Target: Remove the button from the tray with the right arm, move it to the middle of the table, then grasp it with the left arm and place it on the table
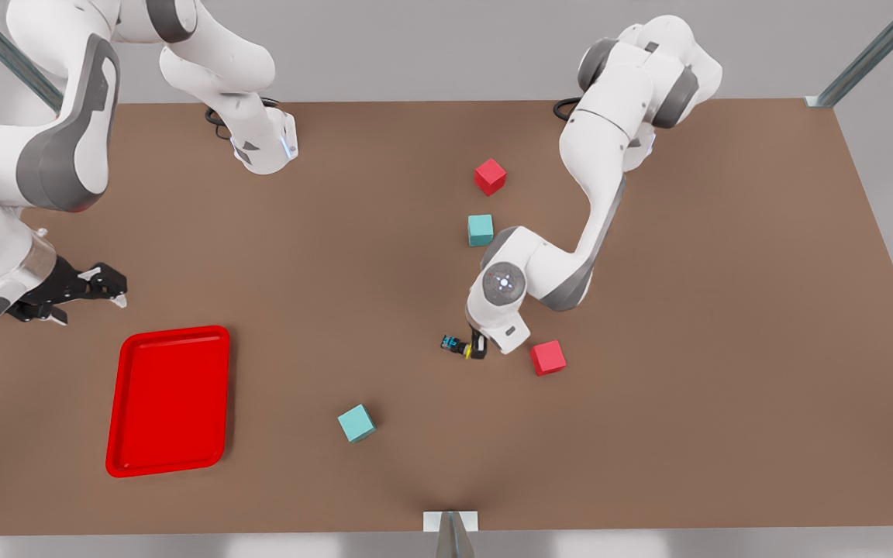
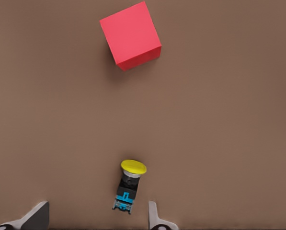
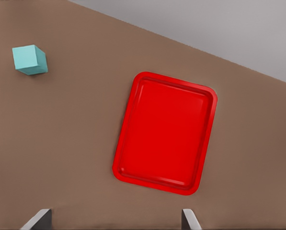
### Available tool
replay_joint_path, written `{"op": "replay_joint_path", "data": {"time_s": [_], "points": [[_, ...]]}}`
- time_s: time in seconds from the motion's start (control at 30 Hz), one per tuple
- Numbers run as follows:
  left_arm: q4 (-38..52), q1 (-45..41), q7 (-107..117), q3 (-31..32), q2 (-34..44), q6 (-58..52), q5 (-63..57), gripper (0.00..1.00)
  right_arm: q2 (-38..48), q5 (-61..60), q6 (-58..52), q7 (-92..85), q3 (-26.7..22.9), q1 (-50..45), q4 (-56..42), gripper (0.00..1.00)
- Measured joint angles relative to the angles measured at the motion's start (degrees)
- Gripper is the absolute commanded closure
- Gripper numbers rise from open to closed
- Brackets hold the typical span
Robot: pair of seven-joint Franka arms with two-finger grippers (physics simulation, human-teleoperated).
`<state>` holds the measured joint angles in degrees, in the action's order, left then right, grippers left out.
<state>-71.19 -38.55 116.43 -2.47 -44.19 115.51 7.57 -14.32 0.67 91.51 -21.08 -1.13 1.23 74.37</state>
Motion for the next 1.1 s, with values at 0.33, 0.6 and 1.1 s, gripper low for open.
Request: {"op": "replay_joint_path", "data": {"time_s": [0.33, 0.6, 1.1], "points": [[0.6, -4.1, 3.7, 0.0, -7.7, 13.2, -0.1, 0.0, -0.5, -1.2, 0.3, 14.8, 0.2, -2.2, 0.3, 0.0], [-0.1, -5.6, 3.9, 0.0, -10.6, 17.3, -3.5, 0.0, -0.5, -1.4, 0.9, 22.4, 0.3, -2.2, 0.4, 0.0], [-0.9, -5.0, -4.1, -0.1, -12.6, 17.1, -6.0, 0.0, -0.6, -1.7, 1.5, 30.2, 0.7, -2.9, 0.4, 0.0]]}}
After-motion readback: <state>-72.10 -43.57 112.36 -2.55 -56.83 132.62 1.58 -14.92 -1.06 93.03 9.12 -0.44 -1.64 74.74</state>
